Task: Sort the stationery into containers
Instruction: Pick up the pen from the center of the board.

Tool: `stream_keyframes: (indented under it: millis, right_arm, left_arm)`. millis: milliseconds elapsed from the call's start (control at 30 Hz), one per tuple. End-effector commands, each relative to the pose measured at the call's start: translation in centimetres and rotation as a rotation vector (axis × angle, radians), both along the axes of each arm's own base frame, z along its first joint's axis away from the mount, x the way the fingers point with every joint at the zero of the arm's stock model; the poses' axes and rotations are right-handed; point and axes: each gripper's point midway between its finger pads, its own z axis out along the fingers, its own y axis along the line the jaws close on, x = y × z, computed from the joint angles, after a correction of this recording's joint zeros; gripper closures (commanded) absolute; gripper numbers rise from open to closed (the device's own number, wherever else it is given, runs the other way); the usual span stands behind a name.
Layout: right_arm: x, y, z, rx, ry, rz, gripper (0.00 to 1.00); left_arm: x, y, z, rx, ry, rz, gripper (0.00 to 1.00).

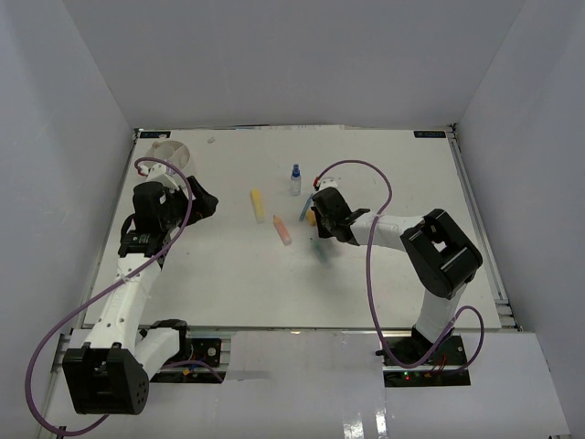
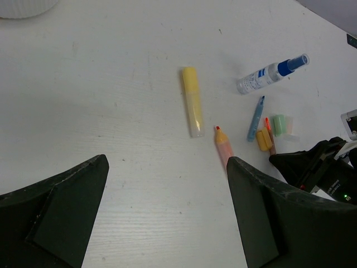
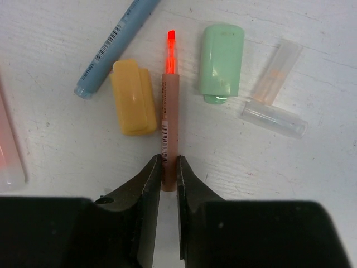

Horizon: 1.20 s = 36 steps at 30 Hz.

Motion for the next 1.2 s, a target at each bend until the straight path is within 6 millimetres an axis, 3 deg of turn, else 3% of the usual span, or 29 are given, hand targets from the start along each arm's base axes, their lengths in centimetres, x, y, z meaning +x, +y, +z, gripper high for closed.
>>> stream_keyframes:
  millis: [0, 167, 367, 433, 467, 533, 800, 833, 1067, 1167]
  right_arm:
    - [-0.8, -0.8, -0.3, -0.029, 0.027, -0.022, 0.82]
    - [-0.9, -1.5, 0.3, -0.033, 0.011, -0.046, 0.88]
    - [-1.4, -1.9, 3.0, 0.024, -0.046, -0.056, 0.92]
    - [-1.3, -1.3, 5.3, 0.089, -0.100, -0.036, 0.92]
    - [-1.9, -1.1, 5.4, 0.104, -0.099, -0.006, 0.92]
    - [-1.9, -0.3, 8.2, 0.180, -0.164, 0.025, 0.92]
    - [-5.1, 2.7, 16.4, 0.506, -0.336, 0.222, 0.92]
    - [-5.6, 3.2, 18.4, 0.567, -0.378, 0.261, 0.92]
    - [-8.2, 4.3, 21.8, 0.758, -0.445, 0.353, 0.92]
    - [-8.9, 4.3, 21.9, 0.802, -0.442, 0.362, 0.92]
  left_arm:
    - [-0.3, -0.3, 0.1, -0.015, -0.002, -0.017, 0.02]
    - [-0.7, -1.7, 0.3, -0.083, 0.001, -0.069, 0.02]
    - [-1.9, -4.2, 1.7, -0.220, 0.008, -0.154, 0.02]
    - [-2.2, -5.0, 2.1, -0.258, 0.008, -0.177, 0.02]
    - [-2.5, -5.6, 2.4, -0.277, 0.001, -0.200, 0.02]
    - [-2.9, -6.9, 2.7, -0.317, 0.001, -0.235, 0.02]
    - [-3.7, -14.2, 5.2, -0.368, -0.123, -0.392, 0.04]
    - [-3.3, -14.7, 5.9, -0.385, -0.156, -0.389, 0.04]
    - [-3.5, -19.5, 7.8, -0.413, -0.255, -0.449, 0.08]
    - [-4.2, -22.2, 8.0, -0.417, -0.270, -0.495, 0.10]
